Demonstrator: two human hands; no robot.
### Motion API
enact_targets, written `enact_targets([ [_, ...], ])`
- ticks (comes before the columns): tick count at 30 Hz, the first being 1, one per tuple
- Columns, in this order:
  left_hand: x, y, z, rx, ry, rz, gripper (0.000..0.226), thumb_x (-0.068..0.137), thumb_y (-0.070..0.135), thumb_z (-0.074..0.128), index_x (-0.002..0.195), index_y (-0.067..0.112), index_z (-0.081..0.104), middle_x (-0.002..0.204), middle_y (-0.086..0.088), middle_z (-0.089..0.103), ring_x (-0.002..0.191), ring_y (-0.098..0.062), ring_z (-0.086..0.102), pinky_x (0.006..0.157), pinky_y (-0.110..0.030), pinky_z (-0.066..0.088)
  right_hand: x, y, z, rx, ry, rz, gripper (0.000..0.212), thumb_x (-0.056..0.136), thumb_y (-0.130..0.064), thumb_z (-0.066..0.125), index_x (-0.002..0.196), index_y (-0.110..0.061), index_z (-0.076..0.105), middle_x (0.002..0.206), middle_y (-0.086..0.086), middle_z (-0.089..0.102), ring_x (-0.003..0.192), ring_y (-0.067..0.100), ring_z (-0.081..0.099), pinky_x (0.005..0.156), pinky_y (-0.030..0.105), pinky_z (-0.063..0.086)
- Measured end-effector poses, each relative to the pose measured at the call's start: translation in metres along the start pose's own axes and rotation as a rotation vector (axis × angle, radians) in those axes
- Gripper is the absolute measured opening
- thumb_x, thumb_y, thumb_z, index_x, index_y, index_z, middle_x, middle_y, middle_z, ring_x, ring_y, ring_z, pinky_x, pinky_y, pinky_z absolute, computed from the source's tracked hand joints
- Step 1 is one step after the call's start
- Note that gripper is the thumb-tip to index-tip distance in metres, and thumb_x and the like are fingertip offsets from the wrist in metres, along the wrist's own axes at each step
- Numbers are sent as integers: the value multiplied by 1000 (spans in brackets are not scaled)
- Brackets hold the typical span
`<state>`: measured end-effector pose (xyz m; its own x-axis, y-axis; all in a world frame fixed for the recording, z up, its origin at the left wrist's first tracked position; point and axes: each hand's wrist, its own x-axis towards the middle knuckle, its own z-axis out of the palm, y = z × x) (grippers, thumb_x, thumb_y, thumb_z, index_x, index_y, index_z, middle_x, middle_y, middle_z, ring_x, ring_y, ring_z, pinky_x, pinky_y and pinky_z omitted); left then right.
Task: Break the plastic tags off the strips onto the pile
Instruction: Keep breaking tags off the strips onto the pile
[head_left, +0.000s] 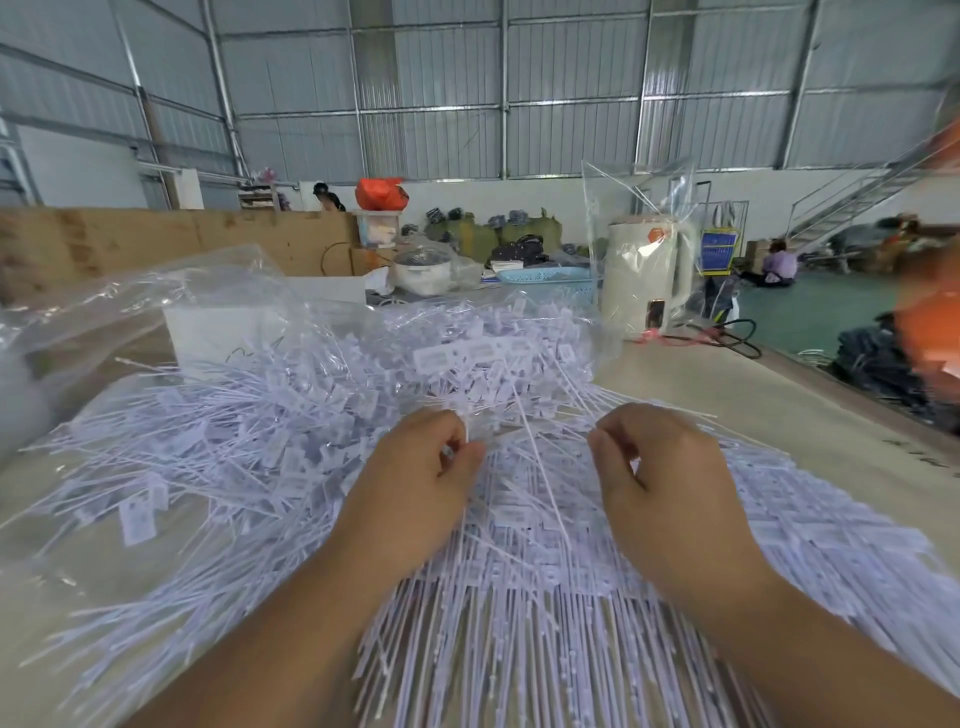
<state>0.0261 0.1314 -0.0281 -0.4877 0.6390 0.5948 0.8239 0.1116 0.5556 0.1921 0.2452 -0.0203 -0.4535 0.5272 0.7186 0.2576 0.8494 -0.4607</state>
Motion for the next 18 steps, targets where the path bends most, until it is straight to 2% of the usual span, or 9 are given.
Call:
enact_targets([
  [3, 1, -4, 2, 44, 14, -23, 31, 94, 27, 60, 68, 15, 49, 73, 4, 49, 67, -11, 48, 57, -11, 35, -2, -4, -1, 75, 113, -89, 18, 92, -15, 55, 74, -16, 59, 68, -9, 56, 70, 16, 52, 69, 40, 45],
  [6, 1, -1, 2, 55, 22, -42, 31, 95, 28, 59, 68, 14, 50, 73, 2, 51, 57, -9, 44, 53, -15, 35, -3, -8, -1, 121, 171, -181, 18, 92, -22, 49, 80, -16, 59, 74, -9, 53, 74, 14, 50, 69, 36, 42],
  [11, -1, 4, 0, -98, 8, -122, 28, 94, 26, 57, 68, 16, 53, 57, 6, 49, 45, -5, 38, 47, -22, 33, -6, -12, -1, 122, 135, -307, 19, 93, -21, 46, 80, -13, 57, 77, -8, 51, 76, 13, 46, 70, 35, 39],
  [13, -1, 10, -2, -210, -13, -135, 19, 93, 25, 56, 74, 26, 58, 59, 8, 56, 45, -7, 45, 47, -20, 38, -7, -13, -1, 100, 98, -339, 20, 93, -20, 45, 81, -12, 58, 79, -6, 54, 77, 15, 47, 72, 37, 41],
  [14, -2, 13, -3, -257, -17, -153, 16, 93, 26, 56, 79, 32, 59, 65, 7, 61, 50, -12, 53, 51, -22, 43, -7, -14, -1, 91, 86, -356, 20, 93, -20, 45, 81, -11, 59, 80, -5, 56, 78, 16, 49, 73, 38, 42],
  [16, -2, 20, -3, -398, -21, -224, 10, 87, 32, 59, 86, 42, 63, 81, 4, 67, 70, -25, 64, 67, -36, 51, -9, -17, -2, 83, 77, -392, 20, 93, -19, 46, 83, -10, 60, 83, -3, 58, 79, 19, 51, 74, 40, 43],
  [18, -2, 28, -4, -598, -37, -313, 19, 75, 38, 59, 91, 41, 68, 95, 4, 70, 83, -23, 67, 79, -42, 50, -10, -20, -2, 76, 84, -430, 20, 92, -19, 47, 86, -8, 62, 86, -1, 59, 81, 21, 53, 74, 41, 44],
])
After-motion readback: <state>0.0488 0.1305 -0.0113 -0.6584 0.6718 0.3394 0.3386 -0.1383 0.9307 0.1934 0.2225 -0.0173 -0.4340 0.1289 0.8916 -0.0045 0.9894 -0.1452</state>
